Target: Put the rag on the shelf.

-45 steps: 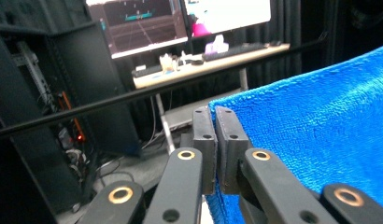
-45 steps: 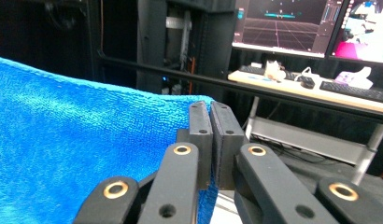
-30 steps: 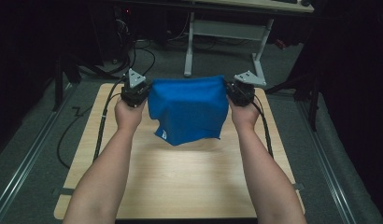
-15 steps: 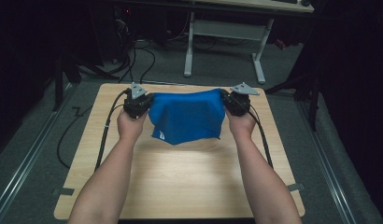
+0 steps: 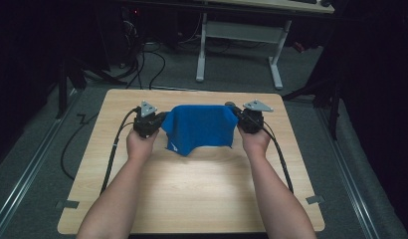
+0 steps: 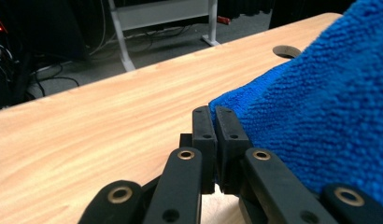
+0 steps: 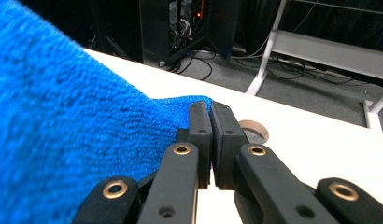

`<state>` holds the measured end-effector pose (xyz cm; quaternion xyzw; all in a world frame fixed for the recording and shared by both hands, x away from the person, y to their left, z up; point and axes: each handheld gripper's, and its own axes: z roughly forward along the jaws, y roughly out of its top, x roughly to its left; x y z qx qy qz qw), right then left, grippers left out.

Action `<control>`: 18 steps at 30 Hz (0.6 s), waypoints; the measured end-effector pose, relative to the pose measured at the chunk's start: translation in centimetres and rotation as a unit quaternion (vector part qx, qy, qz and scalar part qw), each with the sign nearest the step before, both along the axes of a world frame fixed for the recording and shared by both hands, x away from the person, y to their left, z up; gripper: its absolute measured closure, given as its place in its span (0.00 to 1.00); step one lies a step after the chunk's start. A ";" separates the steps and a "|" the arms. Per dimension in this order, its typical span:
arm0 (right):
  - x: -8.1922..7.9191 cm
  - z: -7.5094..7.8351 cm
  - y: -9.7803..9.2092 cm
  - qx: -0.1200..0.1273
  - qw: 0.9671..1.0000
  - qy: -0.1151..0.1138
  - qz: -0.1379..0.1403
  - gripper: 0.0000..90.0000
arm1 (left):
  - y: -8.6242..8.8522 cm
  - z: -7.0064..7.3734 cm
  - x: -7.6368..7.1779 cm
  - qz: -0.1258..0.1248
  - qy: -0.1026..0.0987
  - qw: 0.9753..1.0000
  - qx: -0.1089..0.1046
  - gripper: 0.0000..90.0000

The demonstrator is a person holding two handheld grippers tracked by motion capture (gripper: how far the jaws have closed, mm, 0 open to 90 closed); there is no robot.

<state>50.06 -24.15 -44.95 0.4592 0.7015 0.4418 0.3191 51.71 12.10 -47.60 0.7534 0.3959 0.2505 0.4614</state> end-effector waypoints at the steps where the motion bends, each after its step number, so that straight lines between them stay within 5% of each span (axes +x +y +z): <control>1: 0.0 0.0 0.0 0.000 1.000 0.000 0.000 0.98 | 0.0 0.0 0.0 0.000 0.000 1.000 0.000 0.98; 18: -0.8 -3.0 0.8 -0.008 1.000 0.028 0.007 0.98 | -0.5 -2.3 -0.8 -0.019 0.033 0.999 -0.004 0.97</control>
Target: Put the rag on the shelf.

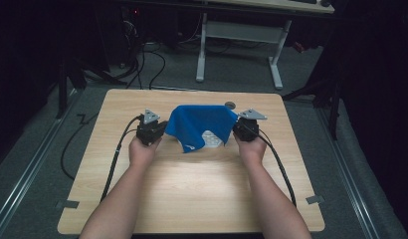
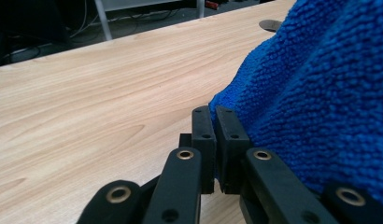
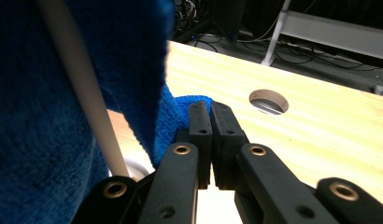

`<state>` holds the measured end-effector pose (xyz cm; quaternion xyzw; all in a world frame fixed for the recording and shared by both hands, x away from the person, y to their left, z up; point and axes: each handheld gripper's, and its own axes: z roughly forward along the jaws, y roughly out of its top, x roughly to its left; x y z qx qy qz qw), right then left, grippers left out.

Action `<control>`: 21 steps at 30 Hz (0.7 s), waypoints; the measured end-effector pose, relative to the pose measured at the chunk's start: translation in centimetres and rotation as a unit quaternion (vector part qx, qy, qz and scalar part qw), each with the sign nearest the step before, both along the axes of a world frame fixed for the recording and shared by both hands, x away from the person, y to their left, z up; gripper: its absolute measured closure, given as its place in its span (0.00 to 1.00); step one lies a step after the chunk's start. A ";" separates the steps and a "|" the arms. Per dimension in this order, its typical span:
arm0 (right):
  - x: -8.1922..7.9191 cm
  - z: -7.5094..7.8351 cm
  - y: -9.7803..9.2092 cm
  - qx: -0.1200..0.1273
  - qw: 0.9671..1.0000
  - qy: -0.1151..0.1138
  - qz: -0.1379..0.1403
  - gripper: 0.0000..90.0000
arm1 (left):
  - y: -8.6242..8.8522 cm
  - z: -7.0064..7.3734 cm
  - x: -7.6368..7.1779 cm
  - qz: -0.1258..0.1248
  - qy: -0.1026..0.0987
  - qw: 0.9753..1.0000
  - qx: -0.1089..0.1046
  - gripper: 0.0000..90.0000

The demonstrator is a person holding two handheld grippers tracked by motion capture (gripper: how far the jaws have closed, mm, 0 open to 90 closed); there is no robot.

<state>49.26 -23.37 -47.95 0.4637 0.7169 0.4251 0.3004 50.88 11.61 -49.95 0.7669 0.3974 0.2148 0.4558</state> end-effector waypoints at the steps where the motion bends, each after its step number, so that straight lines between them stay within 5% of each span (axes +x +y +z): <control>1: -0.1 -0.1 0.0 0.002 1.000 0.000 -0.002 0.98 | 0.0 -0.1 0.0 -0.001 0.002 1.000 -0.001 0.97; 13: -0.2 -0.9 -0.4 -0.006 1.000 0.011 -0.007 0.97 | 0.1 -0.8 -0.1 0.002 0.012 1.000 -0.006 0.94; 21: -0.6 0.0 -1.1 -0.011 1.000 0.002 -0.022 0.80 | 0.9 0.5 -0.6 0.023 -0.001 0.999 -0.044 0.67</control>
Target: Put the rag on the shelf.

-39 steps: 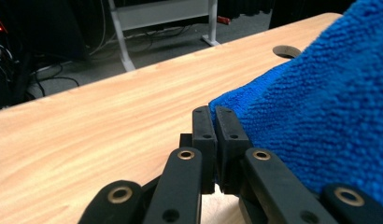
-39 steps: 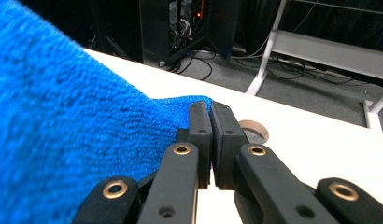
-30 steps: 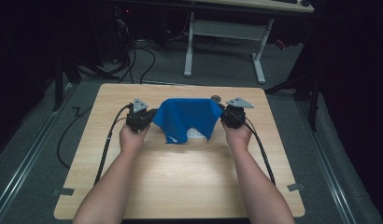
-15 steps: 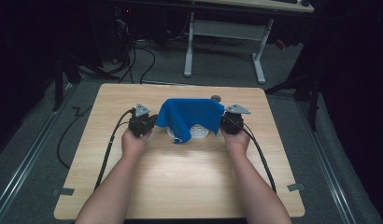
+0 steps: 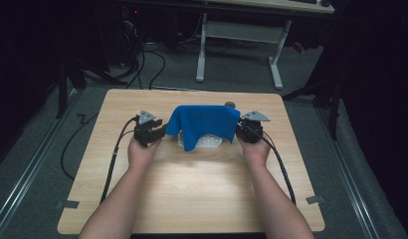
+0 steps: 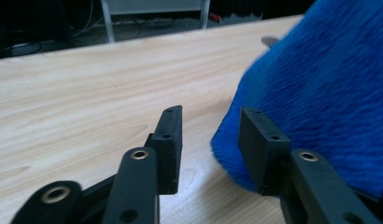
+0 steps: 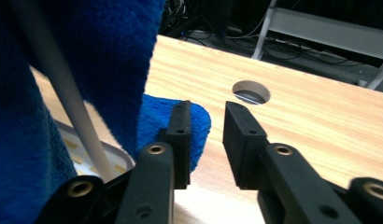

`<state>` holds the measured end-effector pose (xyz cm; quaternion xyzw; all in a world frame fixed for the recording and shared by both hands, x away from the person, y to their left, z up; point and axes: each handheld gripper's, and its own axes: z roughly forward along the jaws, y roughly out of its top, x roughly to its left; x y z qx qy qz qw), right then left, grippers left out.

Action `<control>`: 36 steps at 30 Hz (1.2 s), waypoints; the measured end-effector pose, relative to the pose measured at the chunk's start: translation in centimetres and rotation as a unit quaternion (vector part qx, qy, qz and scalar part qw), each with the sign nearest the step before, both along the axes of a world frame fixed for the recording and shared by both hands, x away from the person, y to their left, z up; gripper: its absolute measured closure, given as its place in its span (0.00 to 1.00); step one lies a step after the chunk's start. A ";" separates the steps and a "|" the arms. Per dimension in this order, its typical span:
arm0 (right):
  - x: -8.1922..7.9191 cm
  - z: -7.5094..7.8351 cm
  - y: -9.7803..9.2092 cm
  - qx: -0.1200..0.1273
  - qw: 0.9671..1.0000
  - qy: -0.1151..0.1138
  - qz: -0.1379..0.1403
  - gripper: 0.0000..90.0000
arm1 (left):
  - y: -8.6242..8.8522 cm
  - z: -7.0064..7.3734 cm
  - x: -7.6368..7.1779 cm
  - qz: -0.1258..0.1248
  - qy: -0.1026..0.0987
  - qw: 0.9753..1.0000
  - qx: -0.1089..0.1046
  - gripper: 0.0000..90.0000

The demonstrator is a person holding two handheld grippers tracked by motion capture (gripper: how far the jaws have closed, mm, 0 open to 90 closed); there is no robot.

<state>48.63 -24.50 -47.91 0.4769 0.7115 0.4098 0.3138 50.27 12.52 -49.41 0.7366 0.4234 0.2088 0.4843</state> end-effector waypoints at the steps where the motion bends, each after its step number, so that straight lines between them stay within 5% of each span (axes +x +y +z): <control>1: -0.1 0.2 -0.1 0.001 1.000 -0.002 -0.001 0.79 | 0.0 0.3 -0.1 0.001 -0.004 1.000 -0.001 0.65; 9: -1.3 2.5 -1.3 0.004 1.000 -0.022 -0.008 0.71 | 0.7 2.1 -1.6 0.009 -0.023 1.000 -0.002 0.61; 16: -3.3 3.3 -2.4 0.011 0.999 -0.044 -0.017 0.65 | 1.6 2.2 -3.3 0.023 -0.026 0.999 -0.001 0.59; 27: -7.8 2.7 -4.2 0.007 0.998 -0.061 -0.019 0.61 | 3.2 0.6 -8.1 0.023 -0.010 1.000 0.003 0.57; 36: -11.2 0.9 -4.5 0.002 0.999 -0.039 -0.006 0.57 | 3.5 -0.6 -12.2 0.002 -0.002 1.000 0.023 0.57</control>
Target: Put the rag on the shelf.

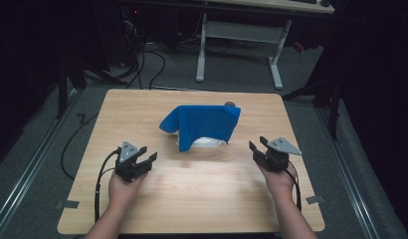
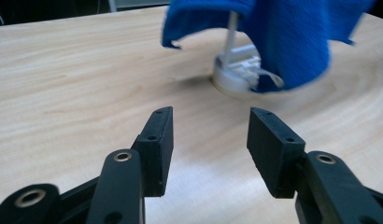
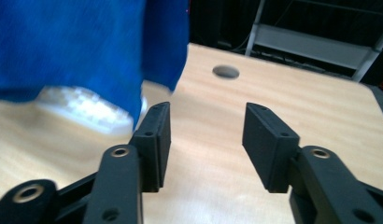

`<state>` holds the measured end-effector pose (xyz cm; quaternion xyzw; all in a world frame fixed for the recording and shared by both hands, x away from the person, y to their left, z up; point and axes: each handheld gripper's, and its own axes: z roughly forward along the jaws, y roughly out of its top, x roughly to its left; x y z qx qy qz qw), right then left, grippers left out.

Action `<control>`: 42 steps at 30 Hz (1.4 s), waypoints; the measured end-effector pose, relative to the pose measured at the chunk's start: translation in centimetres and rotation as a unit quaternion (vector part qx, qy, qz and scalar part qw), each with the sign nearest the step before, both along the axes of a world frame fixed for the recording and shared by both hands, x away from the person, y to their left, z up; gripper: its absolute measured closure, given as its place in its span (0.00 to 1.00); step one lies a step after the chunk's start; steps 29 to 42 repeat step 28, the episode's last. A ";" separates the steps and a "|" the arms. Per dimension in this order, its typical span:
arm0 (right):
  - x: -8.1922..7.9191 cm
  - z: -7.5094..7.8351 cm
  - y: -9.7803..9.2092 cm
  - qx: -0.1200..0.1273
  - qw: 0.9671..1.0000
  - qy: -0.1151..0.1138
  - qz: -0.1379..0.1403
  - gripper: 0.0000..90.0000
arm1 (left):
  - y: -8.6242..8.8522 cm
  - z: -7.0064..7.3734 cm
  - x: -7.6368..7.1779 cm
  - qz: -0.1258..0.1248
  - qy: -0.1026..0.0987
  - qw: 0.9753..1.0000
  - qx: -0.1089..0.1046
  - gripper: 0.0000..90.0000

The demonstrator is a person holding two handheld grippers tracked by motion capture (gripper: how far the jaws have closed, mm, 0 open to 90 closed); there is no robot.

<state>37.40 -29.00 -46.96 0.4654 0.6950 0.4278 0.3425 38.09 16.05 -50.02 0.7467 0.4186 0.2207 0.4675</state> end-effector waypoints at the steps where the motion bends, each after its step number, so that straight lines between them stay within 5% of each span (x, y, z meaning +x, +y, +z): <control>1: -0.5 -0.3 0.1 -0.002 1.000 0.003 -0.001 0.55 | 0.0 -0.1 -0.6 -0.005 0.002 1.000 0.001 0.57; 8: -3.5 -2.1 0.8 -0.008 1.000 0.012 0.012 0.51 | -0.8 -1.1 -4.3 -0.026 0.004 1.000 0.016 0.54; 13: -5.4 -2.9 1.3 -0.017 0.999 0.021 0.029 0.48 | -1.7 -1.7 -7.1 -0.044 0.026 0.998 0.024 0.52; 17: -7.5 -3.5 1.9 -0.028 0.998 0.035 0.044 0.48 | -2.2 -1.6 -8.5 -0.057 0.031 0.998 0.013 0.52; 20: -8.5 -3.7 2.3 -0.039 0.997 0.037 0.055 0.48 | -2.5 -1.6 -8.5 -0.061 0.023 0.998 0.026 0.51; 42: -8.0 -4.2 2.4 -0.036 0.997 0.047 0.051 0.47 | -1.9 -1.8 -7.9 -0.052 0.036 0.998 0.012 0.51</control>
